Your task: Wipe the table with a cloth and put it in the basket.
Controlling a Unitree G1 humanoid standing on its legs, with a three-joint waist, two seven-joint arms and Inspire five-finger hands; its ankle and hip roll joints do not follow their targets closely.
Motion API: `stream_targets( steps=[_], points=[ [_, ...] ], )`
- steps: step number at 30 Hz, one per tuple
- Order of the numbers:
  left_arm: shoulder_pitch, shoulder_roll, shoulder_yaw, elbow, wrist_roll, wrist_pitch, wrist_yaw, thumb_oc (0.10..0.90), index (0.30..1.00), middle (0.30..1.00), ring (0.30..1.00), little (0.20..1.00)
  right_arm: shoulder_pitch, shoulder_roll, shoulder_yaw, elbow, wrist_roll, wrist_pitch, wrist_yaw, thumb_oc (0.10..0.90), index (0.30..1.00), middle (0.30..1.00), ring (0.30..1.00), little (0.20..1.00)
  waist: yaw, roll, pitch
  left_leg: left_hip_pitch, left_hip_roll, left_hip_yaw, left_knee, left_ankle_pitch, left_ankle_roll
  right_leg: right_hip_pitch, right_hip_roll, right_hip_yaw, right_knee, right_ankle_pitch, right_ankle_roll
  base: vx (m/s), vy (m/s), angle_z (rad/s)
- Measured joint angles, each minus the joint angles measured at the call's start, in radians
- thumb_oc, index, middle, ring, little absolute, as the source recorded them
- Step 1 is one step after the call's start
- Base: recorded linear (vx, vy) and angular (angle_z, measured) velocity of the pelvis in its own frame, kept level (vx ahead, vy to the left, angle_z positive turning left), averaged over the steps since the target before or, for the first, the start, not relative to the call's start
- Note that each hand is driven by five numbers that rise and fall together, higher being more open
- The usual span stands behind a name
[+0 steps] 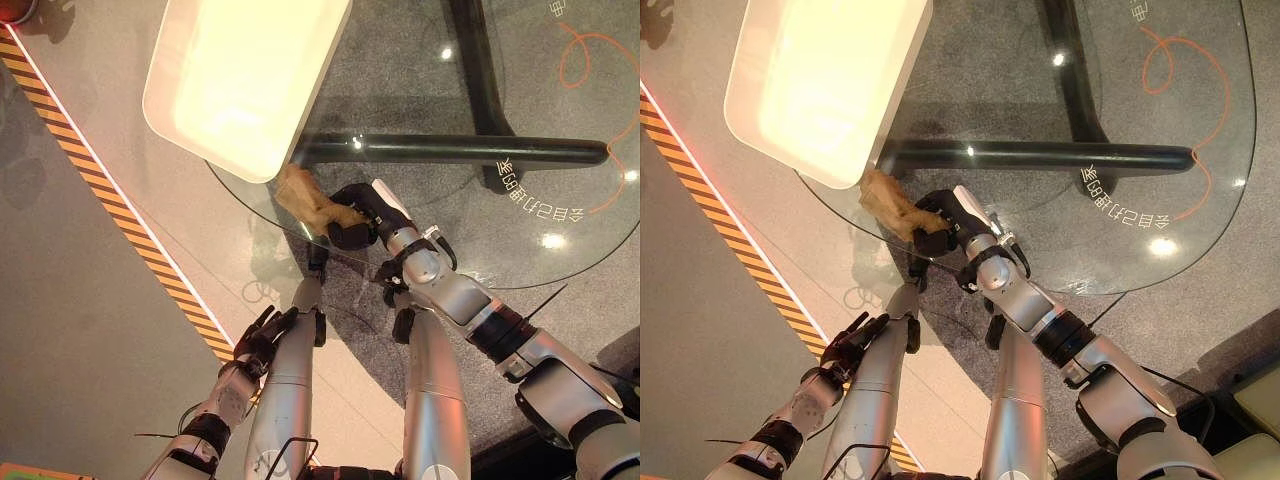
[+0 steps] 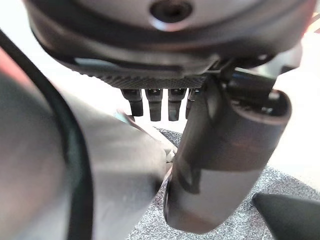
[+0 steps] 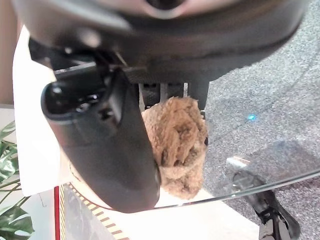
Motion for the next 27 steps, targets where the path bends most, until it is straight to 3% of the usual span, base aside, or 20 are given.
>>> stream_targets(
  steps=[9,17,27],
  points=[
    [0.001,0.000,-0.004,0.004,-0.001,-0.001,-0.003,0.800,0.900,0.900,0.900,0.900,0.033,0.010,-0.065,0.021,0.007,-0.003,-0.188,0.100,0.300,0.300,0.300,0.200,-0.002,-0.001,0.000,0.009,-0.001,0.000,0.018,-0.003,0.003,0.014,-0.003,0.005,0.001,-0.003,0.000,0.00,-0.007,0.00],
    [0.008,0.005,-0.004,-0.008,-0.002,-0.018,-0.005,0.800,0.900,0.900,0.900,0.900,0.000,-0.007,-0.099,0.059,0.027,-0.027,-0.216,0.100,0.300,0.300,0.300,0.200,-0.009,-0.007,-0.002,-0.018,0.003,0.003,0.031,-0.007,0.012,-0.003,0.003,0.005,-0.014,0.004,0.001,-0.02,-0.031,-0.03],
    [0.006,0.027,-0.025,-0.017,-0.020,-0.019,-0.020,0.800,0.900,0.900,0.900,0.900,-0.023,-0.028,-0.141,0.096,0.078,-0.117,-0.300,0.100,0.300,0.300,0.300,0.200,-0.024,-0.008,-0.001,-0.038,0.000,0.012,0.026,-0.008,0.014,-0.024,0.002,0.024,-0.032,0.017,0.011,0.00,-0.009,-0.01]
  ],
)
